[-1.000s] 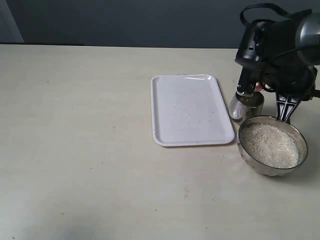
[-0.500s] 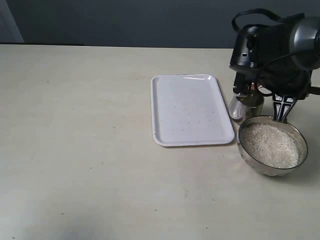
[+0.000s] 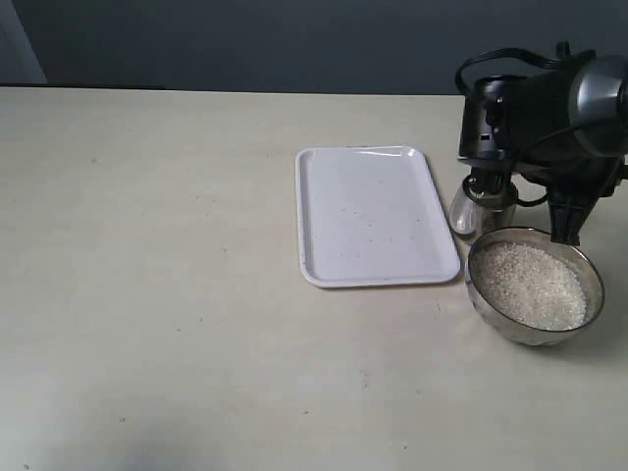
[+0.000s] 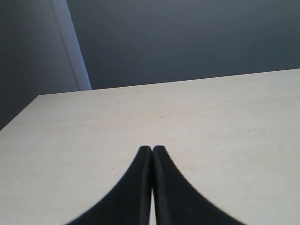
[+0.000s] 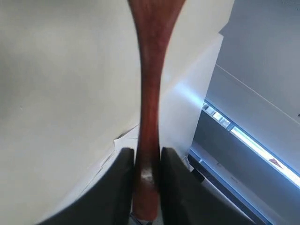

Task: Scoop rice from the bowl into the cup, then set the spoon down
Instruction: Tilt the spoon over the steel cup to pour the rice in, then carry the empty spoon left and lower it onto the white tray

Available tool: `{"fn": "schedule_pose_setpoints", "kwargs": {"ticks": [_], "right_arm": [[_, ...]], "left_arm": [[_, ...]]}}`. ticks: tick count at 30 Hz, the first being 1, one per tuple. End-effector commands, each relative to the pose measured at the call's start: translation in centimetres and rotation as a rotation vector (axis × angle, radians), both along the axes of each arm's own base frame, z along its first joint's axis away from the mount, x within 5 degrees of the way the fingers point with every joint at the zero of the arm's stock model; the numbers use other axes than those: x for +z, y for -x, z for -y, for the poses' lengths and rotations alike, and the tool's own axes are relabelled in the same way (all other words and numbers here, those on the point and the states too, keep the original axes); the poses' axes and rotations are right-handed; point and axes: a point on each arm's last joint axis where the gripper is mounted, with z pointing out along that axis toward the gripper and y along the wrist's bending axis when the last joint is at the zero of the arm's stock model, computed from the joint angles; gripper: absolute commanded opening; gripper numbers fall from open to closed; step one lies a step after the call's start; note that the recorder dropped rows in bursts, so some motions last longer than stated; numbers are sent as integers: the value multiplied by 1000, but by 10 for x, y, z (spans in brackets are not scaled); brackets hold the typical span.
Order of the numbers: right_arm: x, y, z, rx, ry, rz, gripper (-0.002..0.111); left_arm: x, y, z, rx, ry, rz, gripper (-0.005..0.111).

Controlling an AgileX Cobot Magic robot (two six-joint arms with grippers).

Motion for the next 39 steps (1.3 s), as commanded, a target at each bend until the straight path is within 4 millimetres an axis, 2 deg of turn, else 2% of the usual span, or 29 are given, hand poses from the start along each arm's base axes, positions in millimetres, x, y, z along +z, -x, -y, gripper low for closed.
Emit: {"fn": "schedule_pose_setpoints", "kwargs": {"ticks": [1,7,11,18,23,30,35,39], "right_arm": [[4,0,1,1,9,26,-1],[4,4,2,-19,-17,-10,-1],[13,11,3,-71,-93,-11,-1],[35,31,3,-194,-303,-20,-1],[45,42,-9,-315,-529,-66,-1],[68,25,-48,-294,-947,-20,-1],[87,10,-65,-262,-1093,32,-1],[83,-6,-81,-276,-1150,28,-1]], "left_arm": [[2,0,0,0,9,12,0],[2,0,0,0,9,12,0],[2,0,0,0,9,12,0],[2,0,0,0,9,12,0],[2,0,0,0,9,12,0],[2,0,0,0,9,12,0],[2,0,0,0,9,15,0],[2,0,0,0,9,15,0]]}}
